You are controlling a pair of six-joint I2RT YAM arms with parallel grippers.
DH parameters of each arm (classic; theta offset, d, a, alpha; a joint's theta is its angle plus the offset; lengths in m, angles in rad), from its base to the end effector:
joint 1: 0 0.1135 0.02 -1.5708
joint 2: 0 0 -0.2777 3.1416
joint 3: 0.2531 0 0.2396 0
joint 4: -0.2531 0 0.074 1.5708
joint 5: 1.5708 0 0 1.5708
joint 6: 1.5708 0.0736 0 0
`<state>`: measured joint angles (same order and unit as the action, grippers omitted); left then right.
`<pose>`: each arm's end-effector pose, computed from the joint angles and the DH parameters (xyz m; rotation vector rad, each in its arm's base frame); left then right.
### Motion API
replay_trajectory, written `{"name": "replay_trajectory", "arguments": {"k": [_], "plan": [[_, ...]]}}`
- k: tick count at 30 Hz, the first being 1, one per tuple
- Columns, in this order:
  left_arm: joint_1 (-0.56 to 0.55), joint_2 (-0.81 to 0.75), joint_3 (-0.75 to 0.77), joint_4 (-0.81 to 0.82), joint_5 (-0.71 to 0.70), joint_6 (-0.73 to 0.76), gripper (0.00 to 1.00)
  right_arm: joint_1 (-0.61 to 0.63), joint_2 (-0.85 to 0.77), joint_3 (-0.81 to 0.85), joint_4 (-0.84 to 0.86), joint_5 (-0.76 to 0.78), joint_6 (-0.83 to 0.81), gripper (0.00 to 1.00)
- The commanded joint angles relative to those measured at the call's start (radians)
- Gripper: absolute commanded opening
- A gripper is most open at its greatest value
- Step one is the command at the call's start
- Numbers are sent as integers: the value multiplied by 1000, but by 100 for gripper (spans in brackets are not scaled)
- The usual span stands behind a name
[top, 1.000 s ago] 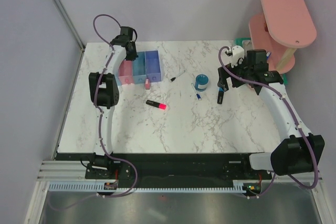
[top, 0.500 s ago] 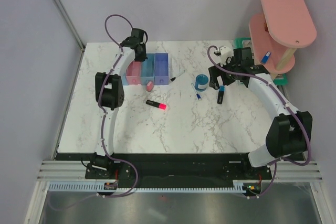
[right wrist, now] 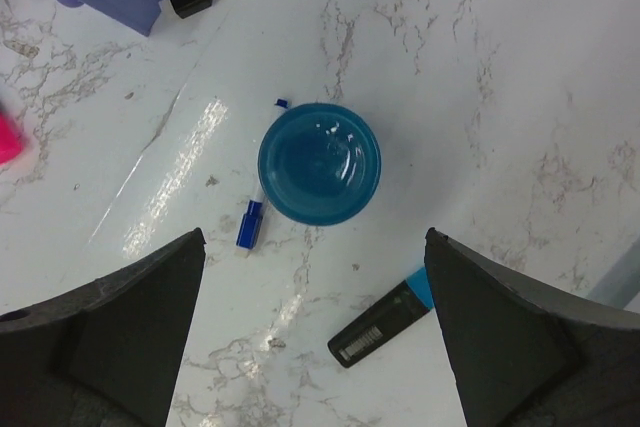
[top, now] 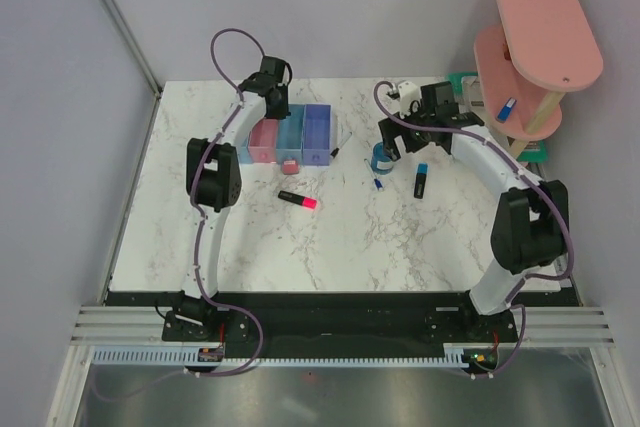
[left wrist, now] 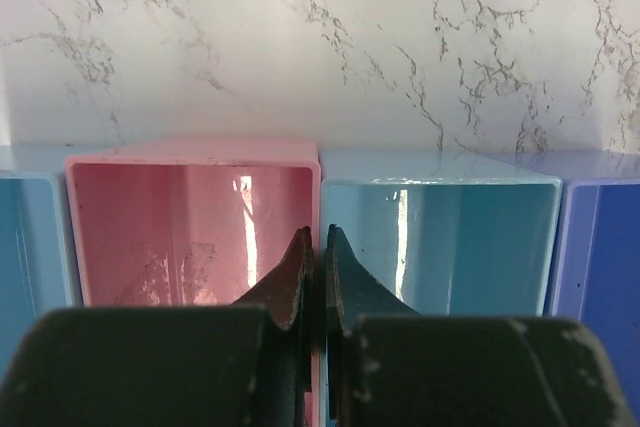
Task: Sort the stationery into containers
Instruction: Move the storage box to the center of the board.
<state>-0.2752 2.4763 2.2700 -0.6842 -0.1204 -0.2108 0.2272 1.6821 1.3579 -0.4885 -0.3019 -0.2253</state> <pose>0.5513 -0.1465 0.1818 0.0267 2.4534 -0.0654 0.3741 0.1089 0.2677 -0.6691 2.2690 0.3600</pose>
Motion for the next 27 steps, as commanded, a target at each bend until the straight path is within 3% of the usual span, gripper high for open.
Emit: {"name": "replay_trajectory", "arguments": {"k": [1,4,10,16,23,27], "plan": [[10,-23,-66,-54,44,-50,2,53,89,136,70,46,-8,98],[40,-27,-73,-57,31,-47,4,89,140,173,139,122,9,98],[82,-33,-76,-58,18,-35,24,110,304,319,215,245,79,98],[117,-31,-78,-58,19,-19,31,123,456,454,225,261,193,96],[125,-33,-83,-63,41,14,50,182,551,500,245,293,222,96],[125,-39,-73,-60,62,25,52,236,574,498,257,325,222,95]]}}
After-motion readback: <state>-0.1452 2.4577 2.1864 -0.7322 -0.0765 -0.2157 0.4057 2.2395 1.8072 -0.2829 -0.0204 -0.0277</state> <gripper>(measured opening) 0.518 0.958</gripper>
